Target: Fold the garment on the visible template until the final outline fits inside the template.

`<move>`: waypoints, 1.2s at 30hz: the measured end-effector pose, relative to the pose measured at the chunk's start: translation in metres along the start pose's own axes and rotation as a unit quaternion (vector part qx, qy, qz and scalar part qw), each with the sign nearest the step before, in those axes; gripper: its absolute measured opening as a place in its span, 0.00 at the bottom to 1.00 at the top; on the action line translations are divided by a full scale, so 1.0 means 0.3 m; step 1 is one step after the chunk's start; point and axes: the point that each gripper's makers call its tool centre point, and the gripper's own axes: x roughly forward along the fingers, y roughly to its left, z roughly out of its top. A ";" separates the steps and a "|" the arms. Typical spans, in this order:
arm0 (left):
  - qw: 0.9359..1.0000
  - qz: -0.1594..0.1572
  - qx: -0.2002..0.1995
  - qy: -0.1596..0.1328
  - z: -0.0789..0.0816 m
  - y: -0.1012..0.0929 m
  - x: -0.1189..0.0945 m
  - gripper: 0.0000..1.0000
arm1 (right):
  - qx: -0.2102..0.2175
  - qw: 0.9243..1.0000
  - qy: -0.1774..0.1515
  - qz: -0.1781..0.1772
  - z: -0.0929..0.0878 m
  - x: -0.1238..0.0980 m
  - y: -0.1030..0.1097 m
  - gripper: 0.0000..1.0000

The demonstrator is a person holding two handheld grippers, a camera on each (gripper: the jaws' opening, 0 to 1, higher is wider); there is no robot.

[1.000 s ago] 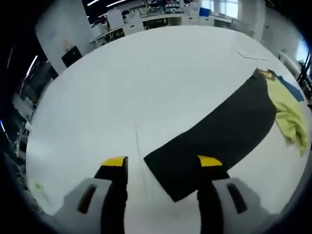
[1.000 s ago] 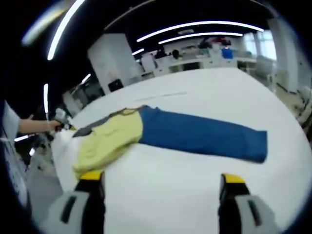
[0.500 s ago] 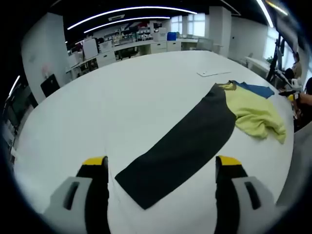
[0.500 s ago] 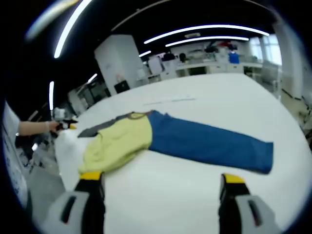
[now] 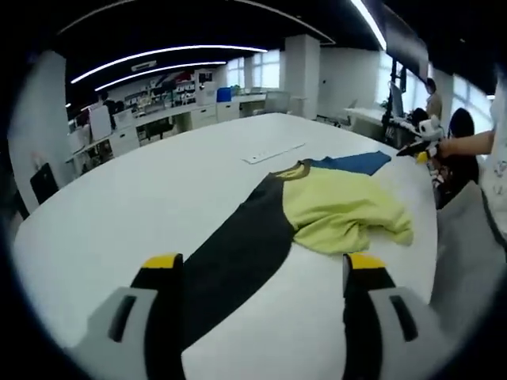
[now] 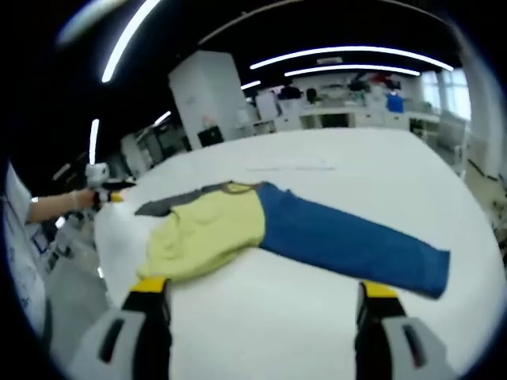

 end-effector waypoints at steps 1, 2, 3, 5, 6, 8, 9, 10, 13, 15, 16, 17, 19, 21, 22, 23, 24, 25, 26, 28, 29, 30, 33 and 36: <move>1.000 -0.019 -0.004 -0.007 0.006 -0.046 0.012 0.76 | -0.005 1.000 0.002 0.003 -0.003 0.004 0.010 0.98; 0.999 -0.033 -0.004 -0.004 0.004 -0.080 0.019 0.75 | -0.007 1.000 0.003 0.005 -0.006 0.006 0.019 0.98; 0.999 -0.032 -0.002 -0.009 0.010 -0.121 0.033 0.73 | -0.009 1.000 0.004 0.007 -0.008 0.009 0.032 0.97; 0.998 -0.054 0.001 -0.011 0.006 -0.197 0.054 0.71 | -0.017 1.000 0.007 0.015 -0.010 0.014 0.044 0.97; 0.998 -0.055 -0.001 -0.013 0.006 -0.215 0.062 0.69 | -0.021 1.000 0.009 0.018 -0.012 0.017 0.056 0.97; 0.997 -0.075 0.002 -0.016 0.006 -0.290 0.080 0.68 | -0.033 0.999 0.015 0.023 -0.016 0.022 0.075 0.97; 0.997 -0.079 0.004 -0.018 0.006 -0.315 0.086 0.67 | -0.038 0.999 0.017 0.026 -0.017 0.023 0.083 0.97; 0.996 -0.088 0.009 -0.015 0.001 -0.351 0.095 0.66 | -0.042 0.999 0.018 0.027 -0.019 0.025 0.092 0.97; 0.994 -0.106 0.011 -0.016 -0.002 -0.428 0.110 0.64 | -0.060 0.997 0.027 0.035 -0.021 0.029 0.107 0.96; 0.994 -0.109 0.008 -0.023 0.001 -0.459 0.118 0.64 | -0.069 0.996 0.034 0.040 -0.019 0.036 0.118 0.96; 0.993 -0.112 0.005 -0.028 0.005 -0.482 0.122 0.64 | -0.074 0.996 0.036 0.041 -0.019 0.040 0.120 0.95; 0.993 -0.113 0.004 -0.029 0.003 -0.493 0.123 0.63 | -0.084 0.995 0.042 0.043 -0.019 0.046 0.126 0.95; 0.992 -0.119 0.005 -0.030 0.001 -0.523 0.123 0.63 | -0.101 0.993 0.042 0.048 -0.006 0.057 0.141 0.94; 0.992 -0.124 0.002 -0.033 -0.001 -0.549 0.118 0.62 | -0.116 0.990 0.045 0.058 0.006 0.069 0.162 0.91; 0.991 -0.125 0.000 -0.037 0.001 -0.556 0.116 0.61 | -0.120 0.990 0.046 0.060 0.008 0.072 0.166 0.89; 0.991 -0.126 -0.005 -0.041 0.003 -0.564 0.111 0.61 | -0.133 0.988 0.047 0.063 0.014 0.082 0.180 0.88; 0.991 -0.126 -0.007 -0.043 0.004 -0.570 0.108 0.60 | -0.146 0.985 0.052 0.069 0.016 0.089 0.192 0.87; 0.991 -0.125 -0.008 -0.044 0.004 -0.573 0.102 0.59 | -0.169 0.981 0.056 0.076 0.020 0.100 0.210 0.85; 0.991 -0.122 -0.009 -0.047 0.008 -0.573 0.098 0.59 | -0.185 0.978 0.058 0.082 0.022 0.108 0.225 0.83; 0.992 -0.118 -0.009 -0.050 0.014 -0.572 0.089 0.58 | -0.219 0.969 0.068 0.096 0.027 0.126 0.270 0.81; 0.992 -0.113 -0.011 -0.053 0.018 -0.571 0.084 0.58 | -0.237 0.963 0.066 0.107 0.036 0.140 0.305 0.80; 0.992 -0.111 -0.013 -0.055 0.021 -0.572 0.080 0.58 | -0.249 0.959 0.068 0.115 0.037 0.148 0.330 0.79; 0.992 -0.107 -0.016 -0.062 0.027 -0.581 0.071 0.57 | -0.303 0.939 0.075 0.142 0.033 0.184 0.418 0.74; 0.992 -0.110 -0.018 -0.060 0.019 -0.599 0.065 0.55 | -0.359 0.916 0.080 0.161 0.007 0.231 0.512 0.69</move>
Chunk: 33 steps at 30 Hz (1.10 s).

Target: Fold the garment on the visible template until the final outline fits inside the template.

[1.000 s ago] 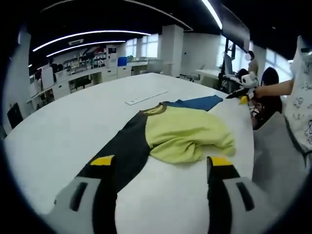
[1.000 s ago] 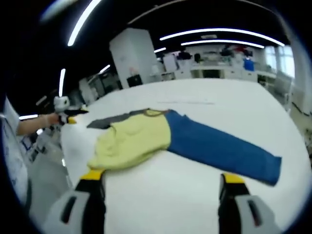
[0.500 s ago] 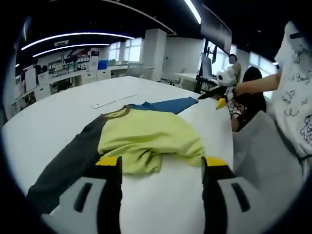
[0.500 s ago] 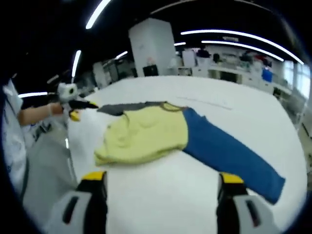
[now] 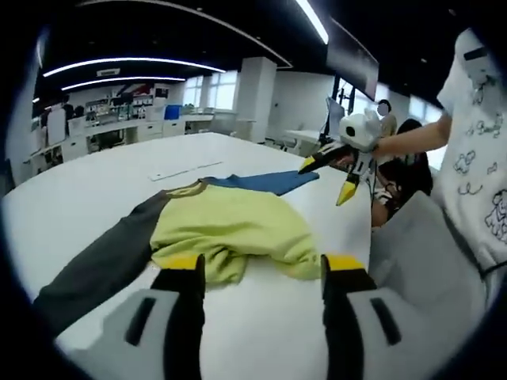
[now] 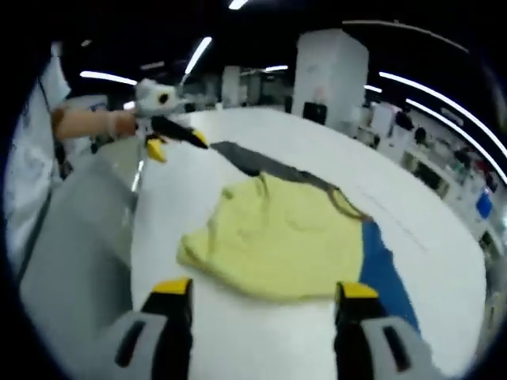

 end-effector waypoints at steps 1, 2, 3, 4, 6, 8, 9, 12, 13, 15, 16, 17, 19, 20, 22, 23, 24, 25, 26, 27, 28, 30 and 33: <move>1.000 -0.001 0.000 -0.001 -0.002 -0.008 0.000 0.54 | -0.018 1.000 -0.003 0.003 0.012 0.018 0.014 0.65; 1.000 -0.001 0.000 -0.002 -0.003 -0.016 0.001 0.55 | -0.030 0.999 -0.005 0.012 0.021 0.034 0.034 0.63; 1.000 -0.002 -0.001 -0.002 -0.006 -0.022 0.002 0.56 | -0.039 0.999 -0.002 0.023 0.027 0.058 0.062 0.60; 1.000 -0.003 -0.002 0.001 -0.010 -0.032 0.001 0.56 | -0.039 0.999 0.001 0.029 0.028 0.071 0.079 0.60; 1.000 -0.004 0.001 0.007 -0.019 -0.041 -0.006 0.56 | -0.039 0.998 0.011 0.047 0.024 0.100 0.115 0.57; 1.000 -0.005 0.003 0.012 -0.024 -0.046 -0.020 0.57 | -0.087 0.995 0.032 0.044 0.009 0.128 0.129 0.47; 1.000 -0.003 0.003 0.013 -0.025 -0.044 -0.026 0.57 | -0.129 0.990 0.034 0.052 0.011 0.140 0.149 0.40; 1.000 -0.001 0.002 0.016 -0.030 -0.041 -0.049 0.57 | -0.116 0.990 0.028 0.071 0.025 0.165 0.199 0.31; 1.000 0.001 0.003 0.020 -0.035 -0.041 -0.056 0.56 | -0.115 0.990 0.025 0.074 0.031 0.173 0.209 0.28; 1.000 0.003 0.003 0.022 -0.040 -0.039 -0.065 0.56 | -0.133 0.988 0.030 0.073 0.034 0.196 0.217 0.21; 1.000 0.004 0.002 0.022 -0.041 -0.037 -0.066 0.56 | -0.133 0.987 0.030 0.079 0.035 0.213 0.227 0.20; 1.000 0.005 0.000 0.022 -0.044 -0.033 -0.070 0.55 | -0.124 0.988 0.036 0.083 0.029 0.224 0.231 0.19; 1.000 0.007 -0.002 0.021 -0.045 -0.032 -0.070 0.55 | -0.121 0.988 0.045 0.088 0.014 0.248 0.235 0.15; 1.000 0.008 -0.003 0.020 -0.045 -0.032 -0.070 0.55 | -0.132 0.987 0.054 0.080 0.003 0.257 0.227 0.12; 1.000 0.005 -0.005 0.020 -0.050 -0.037 -0.065 0.54 | -0.138 0.986 0.058 0.078 -0.003 0.261 0.221 0.00; 1.000 0.003 -0.006 0.021 -0.054 -0.041 -0.061 0.54 | -0.131 0.986 0.056 0.082 -0.001 0.259 0.215 0.00; 1.000 0.002 -0.007 0.022 -0.059 -0.043 -0.058 0.54 | -0.119 0.988 0.055 0.082 0.001 0.255 0.211 0.00; 1.000 0.000 -0.007 0.025 -0.065 -0.046 -0.057 0.54 | -0.115 0.989 0.051 0.079 0.011 0.244 0.197 0.00; 1.000 -0.006 -0.005 0.030 -0.074 -0.055 -0.056 0.53 | -0.116 0.989 0.048 0.077 0.021 0.235 0.190 0.00; 0.999 -0.007 -0.004 0.033 -0.078 -0.058 -0.057 0.53 | -0.115 0.990 0.044 0.074 0.032 0.225 0.179 0.00; 0.999 -0.009 -0.004 0.035 -0.082 -0.059 -0.058 0.53 | -0.113 0.990 0.039 0.070 0.045 0.215 0.168 0.00; 0.999 -0.011 -0.006 0.039 -0.090 -0.061 -0.059 0.52 | -0.103 0.992 0.029 0.059 0.076 0.192 0.128 0.00; 0.999 -0.012 -0.006 0.043 -0.095 -0.061 -0.062 0.52 | -0.081 0.996 0.012 0.037 0.127 0.168 0.047 0.00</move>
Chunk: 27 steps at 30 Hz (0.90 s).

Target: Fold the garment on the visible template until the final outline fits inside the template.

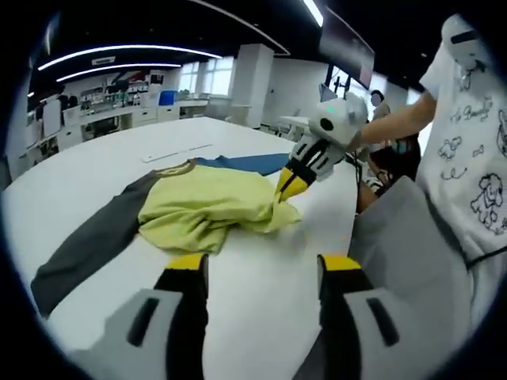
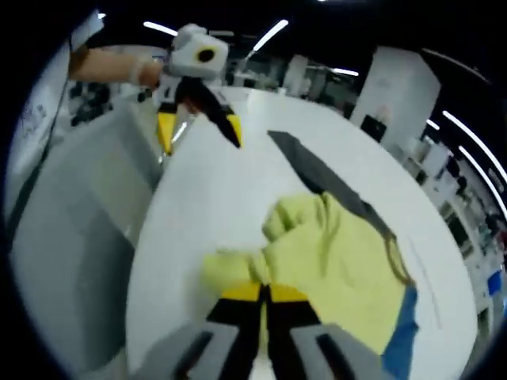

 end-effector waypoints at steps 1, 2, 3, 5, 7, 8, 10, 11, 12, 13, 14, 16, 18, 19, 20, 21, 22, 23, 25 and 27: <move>1.000 0.000 0.000 0.001 -0.002 0.002 -0.002 0.52 | 0.004 1.000 -0.005 -0.005 0.011 -0.010 -0.018 0.00; 1.000 0.000 0.000 0.002 -0.002 0.003 -0.003 0.52 | 0.016 1.000 -0.011 -0.012 0.023 -0.020 -0.049 0.00; 1.000 0.000 -0.001 0.003 -0.003 0.005 -0.004 0.52 | 0.025 0.999 -0.015 -0.018 0.029 -0.026 -0.071 0.00; 1.000 0.001 -0.001 0.004 -0.005 0.010 -0.007 0.52 | 0.039 0.999 -0.021 -0.029 0.037 -0.034 -0.123 0.00; 1.000 0.002 -0.001 0.004 -0.004 0.012 -0.007 0.51 | 0.052 0.997 -0.026 -0.046 0.044 -0.042 -0.181 0.00; 1.000 0.003 -0.003 0.003 -0.003 0.013 -0.006 0.51 | 0.059 0.997 -0.027 -0.049 0.043 -0.042 -0.200 0.00; 1.000 0.004 -0.003 0.003 -0.004 0.018 -0.006 0.51 | 0.087 0.994 -0.031 -0.062 0.038 -0.039 -0.257 0.00; 1.000 0.004 -0.003 0.004 -0.005 0.019 -0.006 0.51 | 0.096 0.993 -0.031 -0.067 0.034 -0.037 -0.280 0.00; 1.000 0.003 -0.004 0.004 -0.006 0.017 -0.005 0.51 | 0.099 0.992 -0.032 -0.069 0.032 -0.034 -0.300 0.00; 1.000 0.003 -0.004 0.004 -0.006 0.017 -0.004 0.51 | 0.100 0.991 -0.031 -0.077 0.028 -0.033 -0.329 0.00; 1.000 0.003 -0.005 0.005 -0.007 0.018 -0.003 0.51 | 0.106 0.990 -0.027 -0.084 0.020 -0.029 -0.351 0.00; 1.000 0.004 -0.006 0.005 -0.010 0.019 -0.002 0.51 | 0.122 0.988 -0.027 -0.091 0.008 -0.016 -0.393 0.00; 1.000 0.003 -0.009 0.006 -0.014 0.019 0.000 0.50 | 0.142 0.985 -0.023 -0.099 -0.002 -0.006 -0.411 0.00; 1.000 0.003 -0.009 0.007 -0.016 0.021 0.001 0.50 | 0.146 0.984 -0.020 -0.103 -0.010 0.000 -0.423 0.00; 1.000 0.004 -0.011 0.008 -0.020 0.025 0.002 0.50 | 0.148 0.983 -0.017 -0.105 -0.020 0.013 -0.439 0.00; 1.000 0.004 -0.013 0.009 -0.024 0.028 0.002 0.50 | 0.150 0.983 -0.011 -0.109 -0.032 0.026 -0.457 0.00; 1.000 0.005 -0.014 0.009 -0.025 0.030 0.003 0.50 | 0.152 0.982 -0.005 -0.112 -0.045 0.041 -0.474 0.00; 1.000 0.005 -0.015 0.008 -0.025 0.032 0.004 0.50 | 0.153 0.982 -0.002 -0.113 -0.057 0.053 -0.493 0.00; 1.000 0.004 -0.017 0.008 -0.023 0.032 0.007 0.49 | 0.164 0.980 0.006 -0.116 -0.076 0.066 -0.504 0.00; 1.000 0.004 -0.017 0.008 -0.023 0.035 0.009 0.49 | 0.173 0.978 0.016 -0.119 -0.107 0.102 -0.547 0.00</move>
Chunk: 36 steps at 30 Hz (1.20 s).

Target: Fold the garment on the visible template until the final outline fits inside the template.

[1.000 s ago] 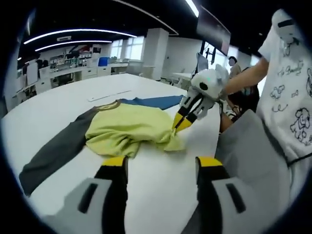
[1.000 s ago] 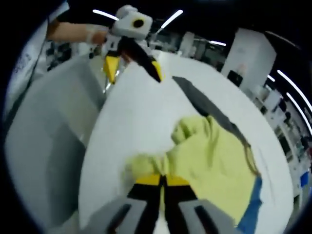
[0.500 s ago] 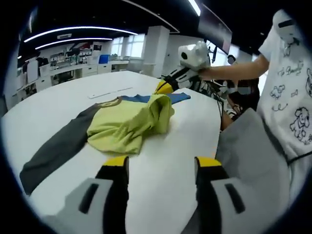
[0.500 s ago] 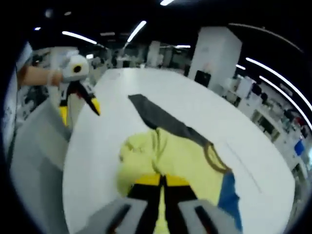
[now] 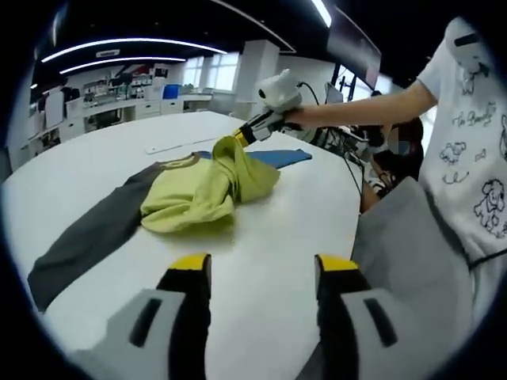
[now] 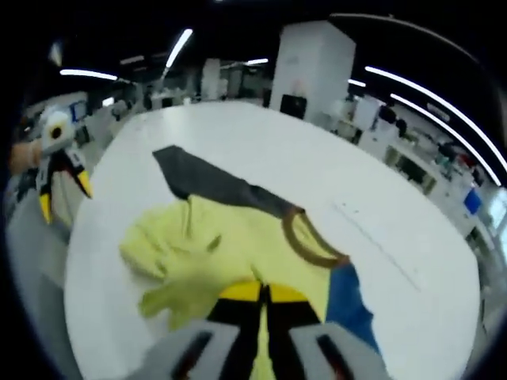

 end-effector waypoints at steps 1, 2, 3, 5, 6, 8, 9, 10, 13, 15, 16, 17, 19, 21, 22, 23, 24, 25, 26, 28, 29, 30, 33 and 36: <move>1.000 -0.001 -0.001 0.000 0.001 0.000 0.004 0.49 | 0.003 1.000 0.005 -0.002 -0.008 0.012 -0.010 0.00; 1.000 -0.001 -0.002 0.001 0.001 0.002 0.005 0.49 | 0.012 1.000 0.010 -0.006 -0.023 0.006 -0.004 0.00; 1.000 -0.001 -0.002 0.001 0.002 0.004 0.008 0.49 | 0.015 1.000 0.013 -0.007 -0.030 0.012 -0.008 0.00; 1.000 -0.001 -0.004 0.000 0.004 0.008 0.012 0.49 | 0.024 0.999 0.020 -0.008 -0.039 0.050 -0.042 0.00; 1.000 -0.001 -0.005 -0.001 0.004 0.009 0.014 0.49 | 0.028 0.999 0.023 -0.009 -0.052 0.042 -0.029 0.00; 1.000 -0.003 -0.007 -0.001 0.003 0.010 0.018 0.48 | 0.031 0.999 0.032 -0.010 -0.069 0.063 -0.039 0.00; 1.000 -0.003 -0.007 -0.001 0.002 0.010 0.020 0.48 | 0.030 0.999 0.037 -0.010 -0.076 0.070 -0.042 0.00; 1.000 -0.004 -0.008 0.000 -0.001 0.010 0.023 0.48 | 0.030 0.999 0.039 -0.010 -0.079 0.074 -0.045 0.00; 1.000 -0.006 -0.010 0.000 -0.005 0.010 0.030 0.48 | 0.034 0.998 0.043 -0.010 -0.090 0.073 -0.035 0.00; 1.000 -0.007 -0.012 -0.001 -0.006 0.009 0.033 0.48 | 0.038 0.998 0.048 -0.011 -0.108 0.080 -0.034 0.00; 1.000 -0.009 -0.013 -0.001 -0.008 0.008 0.035 0.48 | 0.040 0.998 0.050 -0.010 -0.113 0.085 -0.036 0.00; 1.000 -0.010 -0.013 -0.001 -0.010 0.009 0.036 0.48 | 0.041 0.998 0.050 -0.010 -0.115 0.085 -0.036 0.00; 1.000 -0.011 -0.013 -0.001 -0.013 0.010 0.038 0.48 | 0.041 0.998 0.052 -0.012 -0.121 0.084 -0.039 0.00; 1.000 -0.013 -0.013 -0.001 -0.013 0.010 0.042 0.48 | 0.042 0.998 0.051 -0.012 -0.121 0.082 -0.042 0.00; 1.000 -0.013 -0.014 -0.001 -0.013 0.009 0.044 0.48 | 0.040 0.998 0.052 -0.015 -0.122 0.077 -0.043 0.00; 1.000 -0.014 -0.014 -0.002 -0.011 0.009 0.047 0.48 | 0.039 0.998 0.051 -0.017 -0.122 0.071 -0.045 0.02; 1.000 -0.015 -0.013 -0.002 -0.010 0.009 0.049 0.48 | 0.037 0.998 0.048 -0.020 -0.120 0.067 -0.053 0.06; 1.000 -0.015 -0.013 -0.003 -0.008 0.011 0.052 0.49 | 0.037 0.998 0.046 -0.023 -0.120 0.062 -0.059 0.09; 1.000 -0.016 -0.013 -0.004 -0.007 0.012 0.055 0.49 | 0.038 0.998 0.044 -0.027 -0.118 0.049 -0.063 0.11; 1.000 -0.017 -0.012 -0.004 -0.005 0.014 0.064 0.50 | 0.041 0.998 0.035 -0.038 -0.114 0.019 -0.069 0.17; 1.000 -0.016 -0.011 -0.005 -0.005 0.015 0.068 0.51 | 0.045 0.998 0.033 -0.040 -0.115 0.009 -0.072 0.20; 1.000 -0.015 -0.010 -0.004 -0.004 0.017 0.072 0.51 | 0.056 0.997 0.030 -0.047 -0.120 -0.007 -0.083 0.23; 1.000 -0.014 -0.005 -0.002 -0.003 0.019 0.090 0.52 | 0.066 0.996 0.016 -0.056 -0.122 -0.046 -0.089 0.32; 1.000 -0.011 -0.001 -0.001 -0.001 0.021 0.109 0.52 | 0.077 0.995 0.003 -0.058 -0.120 -0.087 -0.071 0.40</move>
